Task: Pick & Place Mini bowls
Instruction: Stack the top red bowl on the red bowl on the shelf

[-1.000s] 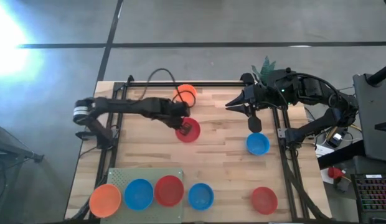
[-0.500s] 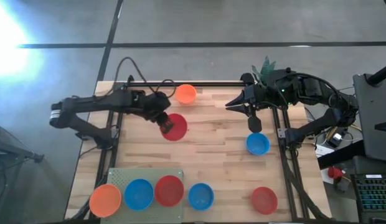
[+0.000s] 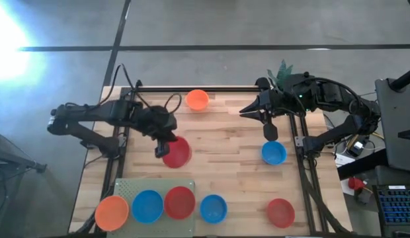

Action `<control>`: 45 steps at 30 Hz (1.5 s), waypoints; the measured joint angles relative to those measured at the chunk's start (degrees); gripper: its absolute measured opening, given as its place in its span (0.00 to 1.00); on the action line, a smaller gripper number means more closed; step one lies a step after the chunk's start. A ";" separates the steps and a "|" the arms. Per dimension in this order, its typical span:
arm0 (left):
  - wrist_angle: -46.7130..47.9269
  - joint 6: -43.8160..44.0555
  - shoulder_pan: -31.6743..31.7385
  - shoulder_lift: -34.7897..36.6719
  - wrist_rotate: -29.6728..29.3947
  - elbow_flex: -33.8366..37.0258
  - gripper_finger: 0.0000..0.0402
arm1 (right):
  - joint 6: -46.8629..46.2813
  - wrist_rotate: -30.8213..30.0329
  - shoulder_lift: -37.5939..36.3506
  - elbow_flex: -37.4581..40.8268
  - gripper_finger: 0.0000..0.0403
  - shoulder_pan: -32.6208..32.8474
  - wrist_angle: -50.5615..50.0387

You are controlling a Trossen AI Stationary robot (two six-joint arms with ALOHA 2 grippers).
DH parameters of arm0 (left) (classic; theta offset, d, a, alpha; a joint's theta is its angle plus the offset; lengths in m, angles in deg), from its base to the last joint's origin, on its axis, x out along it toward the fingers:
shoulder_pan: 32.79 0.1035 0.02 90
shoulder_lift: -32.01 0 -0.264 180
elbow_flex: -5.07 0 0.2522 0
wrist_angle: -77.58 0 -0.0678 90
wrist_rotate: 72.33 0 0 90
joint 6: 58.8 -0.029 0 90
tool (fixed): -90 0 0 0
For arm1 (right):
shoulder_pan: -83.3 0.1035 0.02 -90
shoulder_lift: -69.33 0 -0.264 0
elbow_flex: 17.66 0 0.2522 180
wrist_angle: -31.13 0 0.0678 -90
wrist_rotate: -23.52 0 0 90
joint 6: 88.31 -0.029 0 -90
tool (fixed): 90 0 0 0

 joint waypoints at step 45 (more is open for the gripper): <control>9.31 0.75 -20.00 -26.35 9.48 -18.58 0.00 | 0.09 0.14 0.00 -0.02 0.11 0.00 -0.01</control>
